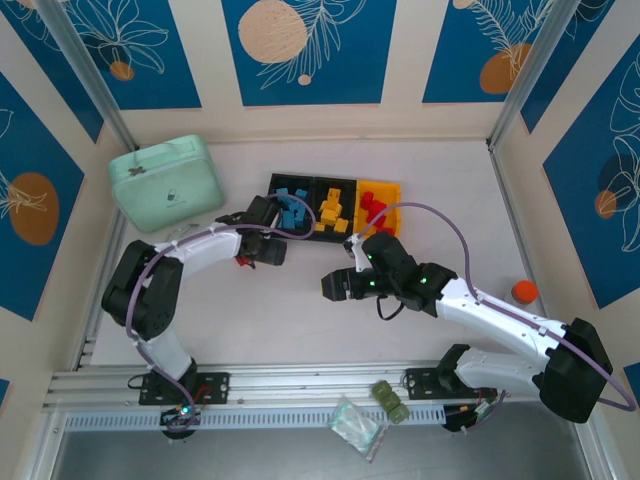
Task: Sort the legos into containers by color
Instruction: Pick up the lego from the center of the table.
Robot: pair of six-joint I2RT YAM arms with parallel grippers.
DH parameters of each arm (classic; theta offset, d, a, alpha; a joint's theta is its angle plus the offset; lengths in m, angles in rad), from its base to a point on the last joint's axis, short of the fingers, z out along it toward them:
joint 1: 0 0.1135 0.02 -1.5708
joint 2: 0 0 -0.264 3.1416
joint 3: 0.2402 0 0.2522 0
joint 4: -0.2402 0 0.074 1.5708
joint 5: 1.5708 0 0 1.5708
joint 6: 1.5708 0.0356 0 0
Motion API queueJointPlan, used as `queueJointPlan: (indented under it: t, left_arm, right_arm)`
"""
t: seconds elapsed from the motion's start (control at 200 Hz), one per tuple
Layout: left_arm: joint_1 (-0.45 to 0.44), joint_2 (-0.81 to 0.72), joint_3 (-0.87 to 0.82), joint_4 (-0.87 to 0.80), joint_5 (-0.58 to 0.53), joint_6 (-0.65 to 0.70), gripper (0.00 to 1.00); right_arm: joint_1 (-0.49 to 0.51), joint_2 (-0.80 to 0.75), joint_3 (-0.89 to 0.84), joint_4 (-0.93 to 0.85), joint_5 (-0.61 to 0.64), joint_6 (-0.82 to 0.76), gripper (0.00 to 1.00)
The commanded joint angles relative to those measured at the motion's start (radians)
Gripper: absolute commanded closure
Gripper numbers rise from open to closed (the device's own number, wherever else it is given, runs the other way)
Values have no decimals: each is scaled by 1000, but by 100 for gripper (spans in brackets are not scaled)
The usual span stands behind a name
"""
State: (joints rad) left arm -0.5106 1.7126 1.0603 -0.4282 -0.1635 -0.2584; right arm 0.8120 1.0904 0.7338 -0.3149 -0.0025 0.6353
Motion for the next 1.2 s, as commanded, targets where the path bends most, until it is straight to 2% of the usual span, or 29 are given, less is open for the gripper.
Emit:
queueJointPlan:
  t: [0.0,0.205,0.345,0.485,0.62,0.765,1.106,1.196]
  left_arm:
    - [14,31,29,28,-24,23,21]
    - [14,66,37,37,-23,29,23]
    - [14,75,29,34,-3,21,32]
    - [12,74,17,27,25,9,36]
    - [8,68,1,28,44,4,47]
    - [0,69,0,17,39,-3,52]
    - [-35,88,14,-20,-5,-12,53]
    - [-41,94,15,-17,-14,-16,65]
  right_arm:
    - [7,-8,21,-18,7,-17,28]
    - [7,5,23,-18,6,-18,29]
    - [7,5,24,-21,14,-19,29]
    - [6,7,23,-21,13,-17,29]
    - [3,9,26,-24,17,-18,29]
    - [1,9,25,-24,19,-15,29]
    - [-2,9,13,-18,21,-10,29]
    - [-4,6,11,-19,19,-11,29]
